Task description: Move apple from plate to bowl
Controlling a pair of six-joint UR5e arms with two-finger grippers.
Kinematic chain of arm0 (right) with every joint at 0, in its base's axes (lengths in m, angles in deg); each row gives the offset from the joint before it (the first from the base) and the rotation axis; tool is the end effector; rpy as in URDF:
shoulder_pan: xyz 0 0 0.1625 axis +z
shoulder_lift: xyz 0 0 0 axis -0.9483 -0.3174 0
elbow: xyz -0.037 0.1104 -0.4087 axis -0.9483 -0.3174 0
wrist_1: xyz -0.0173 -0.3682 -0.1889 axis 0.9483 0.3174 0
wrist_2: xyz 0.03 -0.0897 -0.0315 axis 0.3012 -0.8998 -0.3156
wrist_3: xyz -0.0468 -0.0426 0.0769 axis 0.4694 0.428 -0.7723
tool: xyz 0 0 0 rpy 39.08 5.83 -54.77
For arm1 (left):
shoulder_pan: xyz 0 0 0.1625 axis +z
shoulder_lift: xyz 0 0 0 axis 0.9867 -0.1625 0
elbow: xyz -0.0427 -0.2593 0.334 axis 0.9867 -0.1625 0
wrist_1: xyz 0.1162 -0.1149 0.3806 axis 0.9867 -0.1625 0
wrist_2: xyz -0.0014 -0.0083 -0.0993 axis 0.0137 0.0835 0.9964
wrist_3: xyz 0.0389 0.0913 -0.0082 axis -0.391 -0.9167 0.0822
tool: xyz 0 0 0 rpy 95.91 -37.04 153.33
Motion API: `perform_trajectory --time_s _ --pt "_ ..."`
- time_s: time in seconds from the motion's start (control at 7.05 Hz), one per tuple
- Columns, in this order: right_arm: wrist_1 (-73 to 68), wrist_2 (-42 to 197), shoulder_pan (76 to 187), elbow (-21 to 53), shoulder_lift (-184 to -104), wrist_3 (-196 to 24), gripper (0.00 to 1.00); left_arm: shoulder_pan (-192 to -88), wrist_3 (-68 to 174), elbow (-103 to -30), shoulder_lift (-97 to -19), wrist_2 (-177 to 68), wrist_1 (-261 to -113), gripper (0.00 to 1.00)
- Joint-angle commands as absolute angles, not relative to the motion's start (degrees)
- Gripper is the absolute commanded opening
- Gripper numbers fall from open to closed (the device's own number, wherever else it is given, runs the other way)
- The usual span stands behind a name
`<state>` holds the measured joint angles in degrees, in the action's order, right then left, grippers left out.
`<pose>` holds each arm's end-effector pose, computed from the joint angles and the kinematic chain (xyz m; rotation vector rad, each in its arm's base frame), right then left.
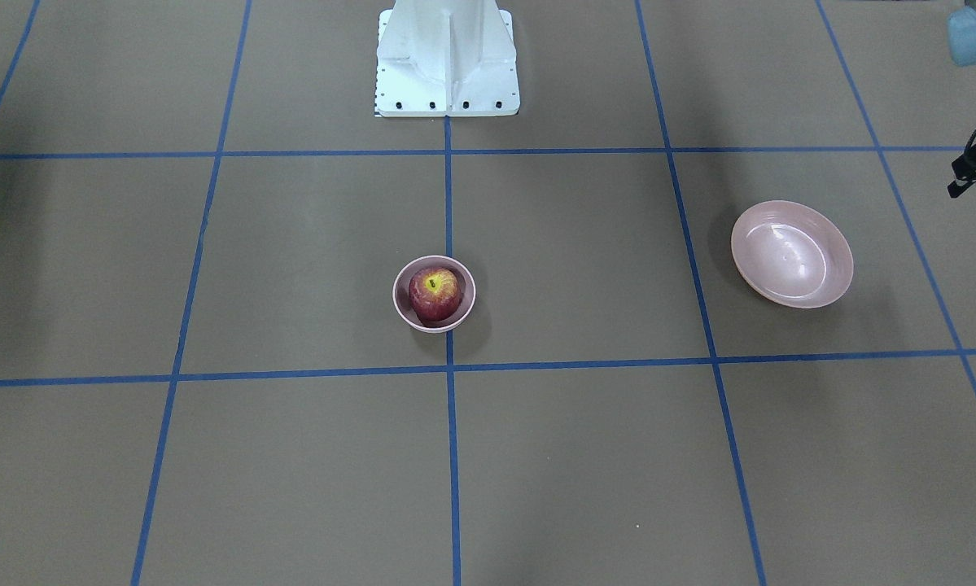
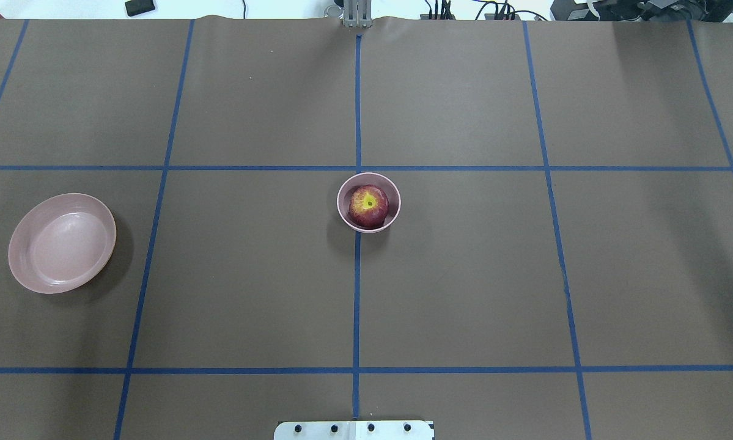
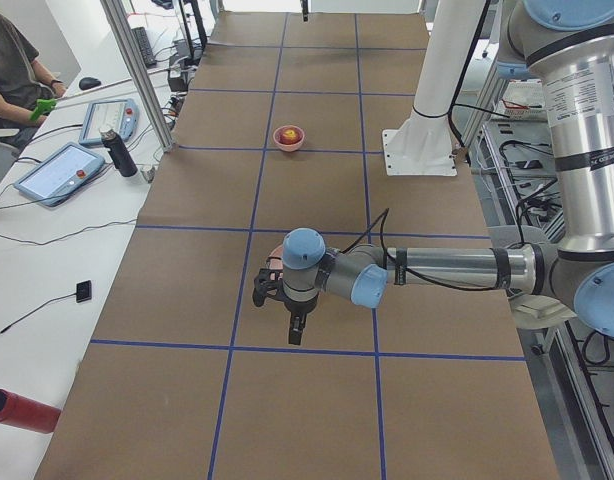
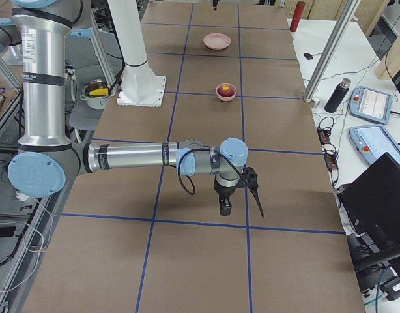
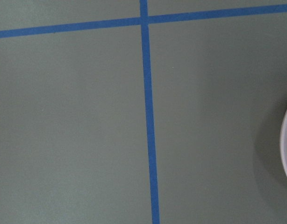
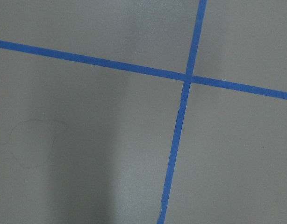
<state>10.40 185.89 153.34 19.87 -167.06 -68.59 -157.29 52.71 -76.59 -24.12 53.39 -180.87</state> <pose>-0.0005 -0.4787 0.6270 0.0207 -0.7262 -0.1750 0.0259 -0.4106 0.6421 0.1024 0.7337 0.0825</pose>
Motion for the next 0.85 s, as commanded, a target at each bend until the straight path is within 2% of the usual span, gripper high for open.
perform_trajectory --time_s 0.0,0.71 --pt "10.40 185.88 153.32 19.75 -167.00 -68.62 1.00 -157.29 52.84 -75.50 -25.01 54.12 -180.72 0.98" --pt "10.40 185.87 153.41 19.84 -166.91 -68.53 1.00 -157.37 52.76 -74.53 -24.75 58.70 -180.71 0.98"
